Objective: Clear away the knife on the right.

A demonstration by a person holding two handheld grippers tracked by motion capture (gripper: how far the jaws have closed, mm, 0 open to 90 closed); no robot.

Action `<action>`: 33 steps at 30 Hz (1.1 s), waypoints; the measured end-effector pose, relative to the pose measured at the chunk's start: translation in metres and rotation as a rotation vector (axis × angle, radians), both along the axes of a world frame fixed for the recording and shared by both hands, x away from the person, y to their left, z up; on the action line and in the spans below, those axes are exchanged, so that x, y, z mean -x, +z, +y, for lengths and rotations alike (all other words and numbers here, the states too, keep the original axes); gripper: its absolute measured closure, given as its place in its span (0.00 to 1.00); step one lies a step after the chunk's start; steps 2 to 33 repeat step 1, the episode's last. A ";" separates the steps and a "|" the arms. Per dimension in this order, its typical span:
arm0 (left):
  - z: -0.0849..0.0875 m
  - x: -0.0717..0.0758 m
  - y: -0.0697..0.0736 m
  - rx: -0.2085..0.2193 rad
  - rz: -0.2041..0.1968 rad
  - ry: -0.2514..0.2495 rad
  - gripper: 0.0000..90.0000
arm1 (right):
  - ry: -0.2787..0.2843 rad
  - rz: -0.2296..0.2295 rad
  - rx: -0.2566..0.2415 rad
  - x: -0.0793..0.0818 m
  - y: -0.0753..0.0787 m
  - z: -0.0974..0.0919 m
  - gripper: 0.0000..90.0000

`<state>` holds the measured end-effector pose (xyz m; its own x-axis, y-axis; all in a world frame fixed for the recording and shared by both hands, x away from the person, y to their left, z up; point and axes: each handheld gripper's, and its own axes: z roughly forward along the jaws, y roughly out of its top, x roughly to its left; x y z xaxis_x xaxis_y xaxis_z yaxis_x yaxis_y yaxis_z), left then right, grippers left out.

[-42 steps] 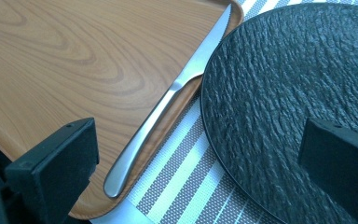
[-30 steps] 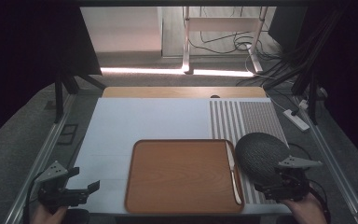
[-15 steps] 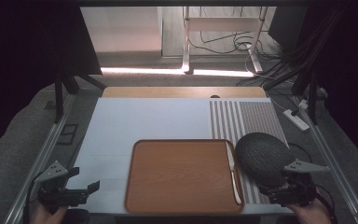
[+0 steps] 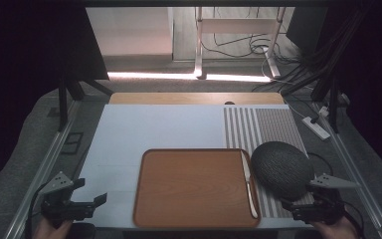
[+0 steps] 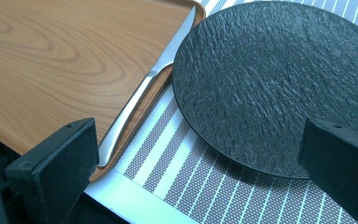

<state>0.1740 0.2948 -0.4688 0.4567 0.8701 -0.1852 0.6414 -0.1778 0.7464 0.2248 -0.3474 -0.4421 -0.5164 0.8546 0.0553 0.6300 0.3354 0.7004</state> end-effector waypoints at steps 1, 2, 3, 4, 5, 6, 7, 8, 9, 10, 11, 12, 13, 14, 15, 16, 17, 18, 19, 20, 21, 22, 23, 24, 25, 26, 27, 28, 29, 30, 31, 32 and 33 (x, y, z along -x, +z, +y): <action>0.000 0.000 0.000 0.000 0.000 0.000 0.03 | 0.000 0.000 0.000 0.000 0.000 0.000 0.00; 0.000 0.000 0.000 0.000 0.000 0.000 0.03 | 0.000 0.000 0.000 0.000 0.000 0.000 0.00; 0.000 0.000 0.000 0.000 0.000 0.000 0.03 | 0.000 0.000 0.000 0.000 0.000 0.000 0.00; 0.000 0.000 0.000 0.000 0.000 0.000 0.03 | 0.000 0.000 0.000 0.000 0.000 0.000 0.00; 0.000 0.000 0.000 0.000 0.000 0.000 0.03 | 0.000 0.000 0.000 0.000 0.000 0.000 0.00; 0.000 0.000 0.000 0.000 0.000 0.000 0.03 | 0.000 0.000 0.000 0.000 0.000 0.000 0.00; 0.000 0.000 0.000 0.000 0.000 0.000 0.03 | 0.000 0.000 0.000 0.000 0.000 0.000 0.00; 0.000 0.000 0.000 0.000 0.000 0.000 0.03 | 0.000 0.000 0.000 0.000 0.000 0.000 0.00; 0.000 0.000 0.000 0.000 0.000 0.000 0.03 | 0.000 0.000 0.000 0.000 0.000 0.000 0.00; 0.000 0.000 0.000 0.000 0.000 0.000 0.03 | 0.000 0.000 0.000 0.000 0.000 0.000 0.00; 0.000 0.000 0.000 0.000 0.000 0.000 0.03 | 0.000 0.000 0.000 0.000 0.000 0.000 0.00; 0.000 0.000 0.000 0.000 0.000 0.000 0.03 | 0.000 0.000 0.000 0.000 0.000 0.000 0.00; 0.000 0.000 0.000 0.000 0.000 0.000 0.03 | 0.000 0.000 0.000 0.000 0.000 0.000 0.00; 0.000 0.000 0.000 0.000 0.000 0.000 0.03 | 0.000 0.000 0.000 0.000 0.000 0.000 0.00; 0.000 0.000 0.000 0.000 0.000 0.000 0.03 | 0.000 0.000 0.000 0.000 0.000 0.000 0.00; 0.000 0.000 0.000 0.000 0.000 0.000 0.03 | 0.000 0.000 0.000 0.000 0.000 0.000 0.00; 0.000 0.000 0.000 0.000 0.000 0.000 0.03 | 0.000 0.000 0.000 0.000 0.000 0.000 0.00; 0.000 0.000 0.000 0.000 0.000 0.000 0.03 | 0.000 0.000 0.000 0.000 0.000 0.000 0.00; 0.000 0.000 0.000 0.000 0.000 0.000 0.03 | 0.000 0.000 0.000 0.000 0.000 0.000 0.00; 0.000 0.000 0.000 0.000 0.000 0.000 0.03 | 0.000 0.000 0.000 0.000 0.000 0.000 0.00; 0.000 0.000 0.000 0.000 0.000 0.000 0.03 | 0.000 0.000 0.000 0.000 0.000 0.000 0.00; 0.000 0.000 0.000 0.000 0.000 0.000 0.03 | 0.000 0.000 0.000 0.000 0.000 0.000 0.00; 0.000 0.000 0.000 0.000 0.000 0.000 0.03 | 0.000 0.000 0.000 0.000 0.000 0.000 0.00; 0.000 0.000 0.000 0.000 0.000 0.000 0.03 | 0.000 0.000 0.000 0.000 0.000 0.000 0.00; 0.000 0.000 0.000 0.000 0.000 0.000 0.03 | 0.000 0.000 0.000 0.000 0.000 0.000 0.00; 0.000 0.000 0.000 0.000 0.000 0.000 0.03 | 0.000 0.000 0.000 0.000 0.000 0.000 0.00; 0.000 0.000 0.000 0.000 0.000 0.000 0.03 | 0.000 0.000 0.000 0.000 0.000 0.000 0.00; 0.000 0.000 0.000 0.000 0.000 0.000 0.03 | 0.000 0.000 0.000 0.000 0.000 0.000 0.00; 0.000 0.000 0.000 0.000 0.000 0.000 0.03 | 0.000 0.000 0.000 0.000 0.000 0.000 0.00; 0.000 0.000 0.000 0.000 0.000 0.000 0.03 | 0.000 0.000 0.000 0.000 0.000 0.000 0.00; 0.000 0.000 0.000 0.000 0.000 0.000 0.03 | 0.000 0.000 0.000 0.000 0.000 0.000 0.00; 0.000 0.000 0.000 0.000 0.000 0.000 0.03 | 0.000 0.000 0.000 0.000 0.000 0.000 0.00; 0.000 0.000 0.000 0.000 0.000 0.000 0.03 | 0.000 0.000 0.000 0.000 0.000 0.000 0.00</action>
